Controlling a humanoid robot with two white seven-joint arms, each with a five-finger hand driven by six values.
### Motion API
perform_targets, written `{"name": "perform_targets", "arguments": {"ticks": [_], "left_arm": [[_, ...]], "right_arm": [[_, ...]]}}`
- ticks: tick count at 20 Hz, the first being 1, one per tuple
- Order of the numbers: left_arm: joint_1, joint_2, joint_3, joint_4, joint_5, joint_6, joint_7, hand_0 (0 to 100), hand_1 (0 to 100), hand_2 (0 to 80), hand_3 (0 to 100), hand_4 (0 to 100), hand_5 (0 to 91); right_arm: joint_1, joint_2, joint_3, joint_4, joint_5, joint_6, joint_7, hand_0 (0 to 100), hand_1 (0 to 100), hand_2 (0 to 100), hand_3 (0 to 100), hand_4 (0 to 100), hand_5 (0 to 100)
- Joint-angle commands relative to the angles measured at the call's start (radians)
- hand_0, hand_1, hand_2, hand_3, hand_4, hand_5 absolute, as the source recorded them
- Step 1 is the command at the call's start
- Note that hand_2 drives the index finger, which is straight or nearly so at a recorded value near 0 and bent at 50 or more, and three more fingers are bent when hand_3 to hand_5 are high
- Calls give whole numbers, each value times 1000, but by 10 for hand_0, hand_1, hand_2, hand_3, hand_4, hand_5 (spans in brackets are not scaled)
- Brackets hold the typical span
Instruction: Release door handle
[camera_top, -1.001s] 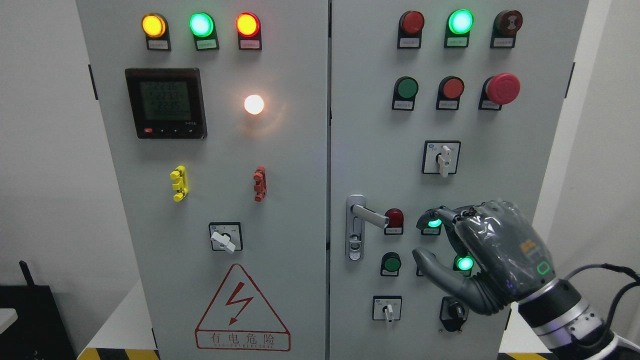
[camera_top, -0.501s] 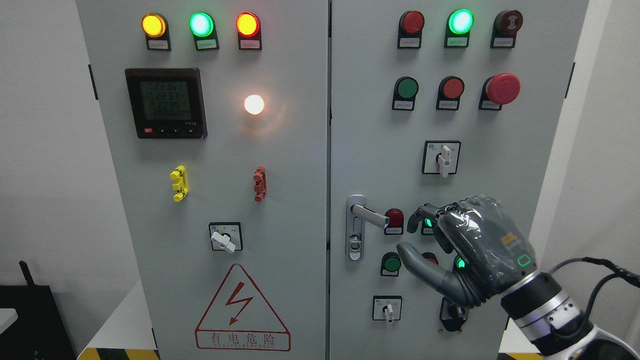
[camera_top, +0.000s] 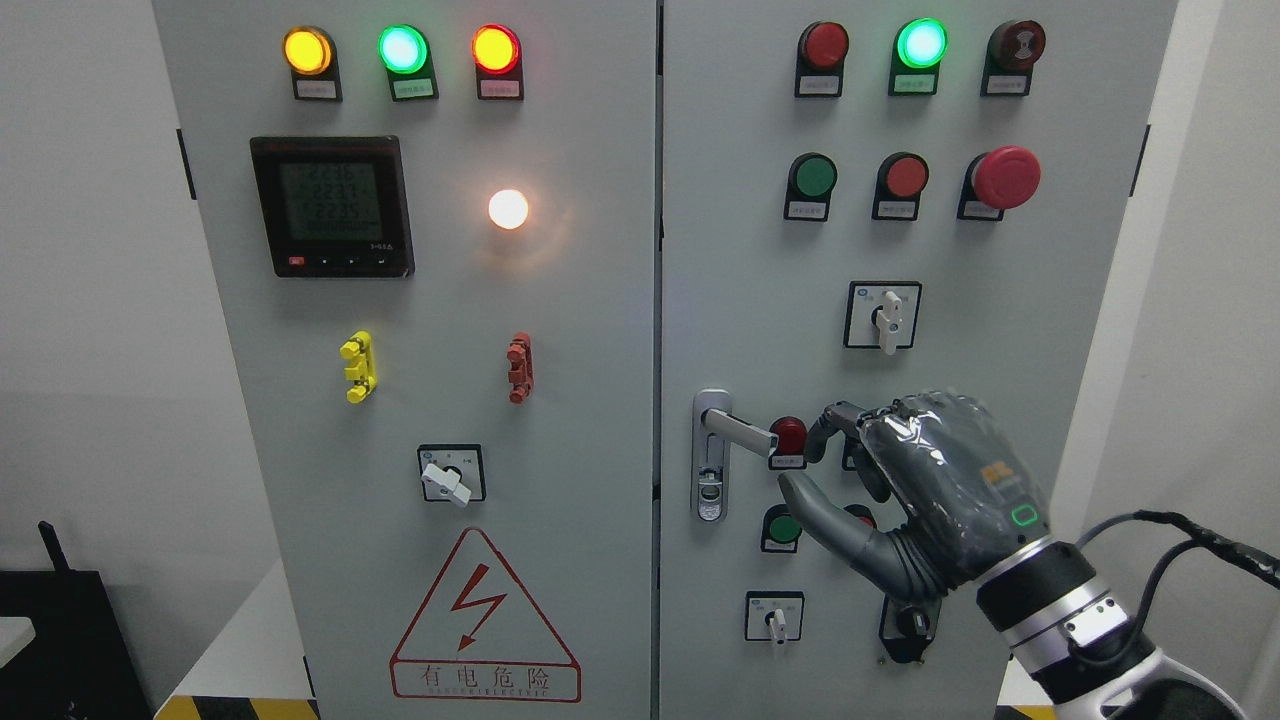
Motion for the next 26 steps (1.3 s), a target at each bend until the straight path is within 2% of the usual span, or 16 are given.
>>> {"name": "perform_targets", "arguments": {"ticks": [1, 4, 9, 14, 16, 17, 24, 26], "left_arm": [[0, 0, 0, -31, 1, 0, 1, 120, 389, 0, 0, 0, 0], [0, 0, 0, -31, 1, 0, 1, 120, 389, 0, 0, 0, 0], [0, 0, 0, -31, -1, 0, 1, 120, 389, 0, 0, 0, 0], [0, 0, 0, -31, 1, 0, 1, 120, 389, 0, 0, 0, 0], [0, 0, 0, -31, -1, 0, 1, 120, 389, 0, 0, 0, 0], [0, 0, 0, -31, -1, 0, 1, 120, 389, 0, 0, 0, 0], [0, 0, 0, -31, -1, 0, 1, 120, 389, 0, 0, 0, 0], [0, 0, 0, -31, 1, 0, 1, 120, 389, 0, 0, 0, 0]], "right_arm": [[-12, 35, 20, 0, -17, 14, -4, 413, 46, 496, 1000, 1000, 1000], [-12, 35, 20, 0, -19, 17, -4, 410, 64, 491, 1000, 1000, 1000], [-18, 35, 20, 8, -19, 82, 0, 407, 81, 482, 1000, 1000, 1000], [-34, 36, 18, 24, -22, 83, 2, 406, 94, 472, 1000, 1000, 1000], [-41, 38, 17, 26, -26, 83, 23, 407, 96, 471, 1000, 1000, 1000], [-46, 42, 18, 27, -27, 83, 36, 406, 99, 471, 1000, 1000, 1000], [-73, 67, 14, 69, -30, 83, 40, 407, 105, 465, 1000, 1000, 1000], [-86, 79, 14, 70, -30, 83, 57, 406, 109, 465, 1000, 1000, 1000]]}}
